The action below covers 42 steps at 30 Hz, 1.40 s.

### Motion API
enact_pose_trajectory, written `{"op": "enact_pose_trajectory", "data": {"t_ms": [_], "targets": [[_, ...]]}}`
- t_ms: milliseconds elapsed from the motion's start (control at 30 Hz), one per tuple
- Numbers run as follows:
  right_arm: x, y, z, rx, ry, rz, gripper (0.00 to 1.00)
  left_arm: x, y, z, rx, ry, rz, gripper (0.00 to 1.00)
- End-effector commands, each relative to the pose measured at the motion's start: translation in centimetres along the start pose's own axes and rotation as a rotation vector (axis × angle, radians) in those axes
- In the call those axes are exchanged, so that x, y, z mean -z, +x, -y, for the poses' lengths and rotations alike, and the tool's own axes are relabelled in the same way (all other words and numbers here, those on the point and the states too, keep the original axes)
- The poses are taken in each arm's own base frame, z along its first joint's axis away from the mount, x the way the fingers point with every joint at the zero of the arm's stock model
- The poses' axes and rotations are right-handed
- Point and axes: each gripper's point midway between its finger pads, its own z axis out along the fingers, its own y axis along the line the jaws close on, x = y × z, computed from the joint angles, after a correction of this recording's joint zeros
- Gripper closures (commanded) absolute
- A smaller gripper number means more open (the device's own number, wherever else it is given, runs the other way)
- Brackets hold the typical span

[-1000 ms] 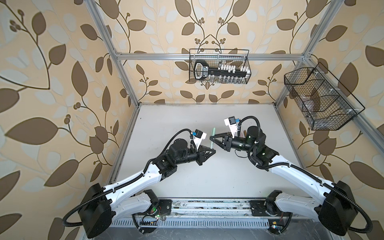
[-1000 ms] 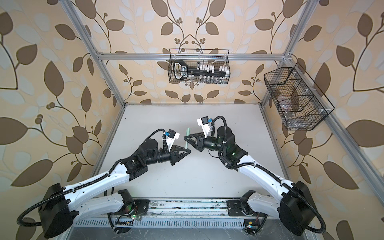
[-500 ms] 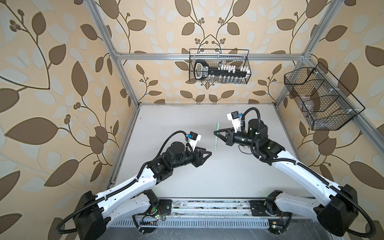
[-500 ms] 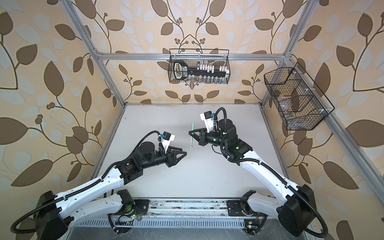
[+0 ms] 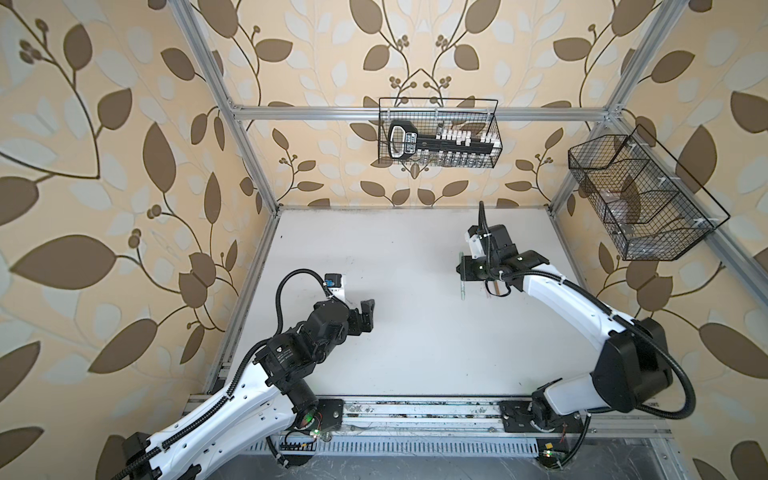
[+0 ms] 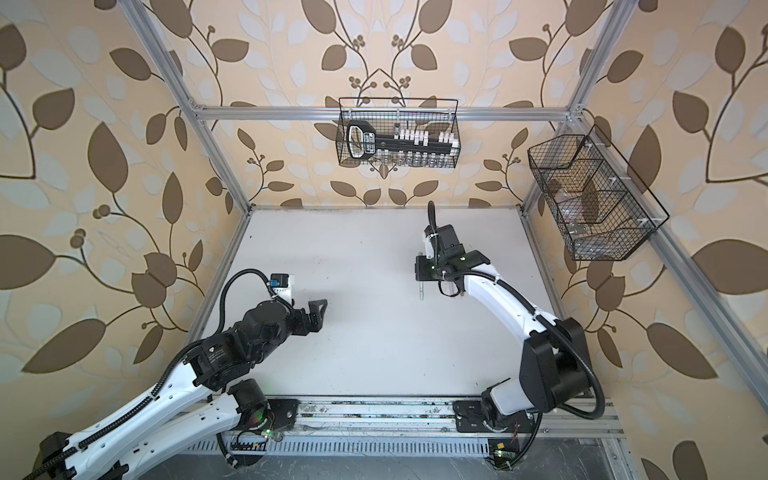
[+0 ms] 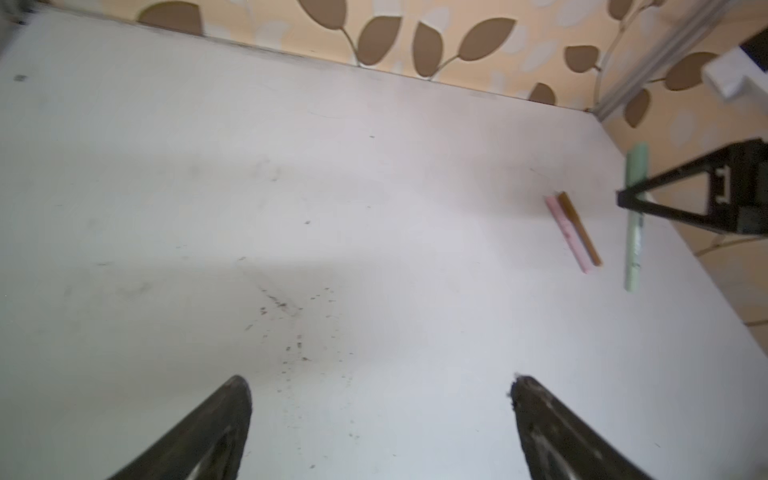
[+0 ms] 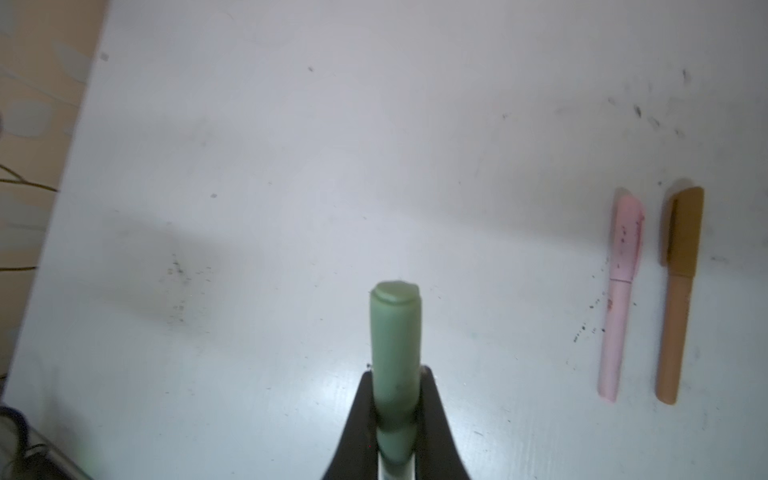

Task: Insert the pens into the pen caps
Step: 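Lower the capped pen to the table with the right gripper while the left arm withdraws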

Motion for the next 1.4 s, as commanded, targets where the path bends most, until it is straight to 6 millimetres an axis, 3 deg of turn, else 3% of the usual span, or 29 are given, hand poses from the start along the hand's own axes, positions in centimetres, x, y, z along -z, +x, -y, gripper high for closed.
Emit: {"op": "enact_pose_trajectory", "data": {"t_ms": [0, 100, 133, 333, 733, 800, 933, 1033, 1367], "targets": [[-1.4, 0.7, 2.5, 0.032, 0.103, -0.074, 1.00, 1.4, -2.0, -3.9, 0.004, -0.220, 0.089, 0.01], [-3.6, 1.1, 4.0, 0.028, 0.152, -0.134, 1.00, 1.6, -2.2, -4.5, 0.003, -0.254, 0.105, 0.01], [-4.1, 0.4, 4.1, 0.028, 0.159, -0.137, 1.00, 1.6, -2.1, -4.7, 0.003, -0.261, 0.104, 0.01], [-7.3, 1.5, 4.6, 0.019, 0.148, -0.216, 1.00, 1.8, -1.4, -5.3, -0.007, -0.257, 0.106, 0.01], [-10.0, 2.6, 6.8, -0.008, 0.172, -0.266, 0.97, 2.6, -2.2, -6.5, -0.019, -0.317, 0.154, 0.01], [-10.3, 2.5, 7.1, -0.007, 0.177, -0.267, 0.96, 2.5, -2.3, -6.6, -0.023, -0.334, 0.159, 0.01], [-10.6, 2.5, 7.2, -0.002, 0.175, -0.274, 0.82, 2.2, -2.8, -6.8, -0.029, -0.365, 0.187, 0.01], [-10.3, 2.0, 7.6, -0.002, 0.188, -0.261, 0.78, 2.1, -3.3, -6.9, -0.038, -0.384, 0.203, 0.01], [-8.2, -0.5, 7.2, -0.011, 0.154, -0.177, 0.61, 1.3, -5.0, -8.4, -0.046, -0.476, 0.194, 0.01]]}}
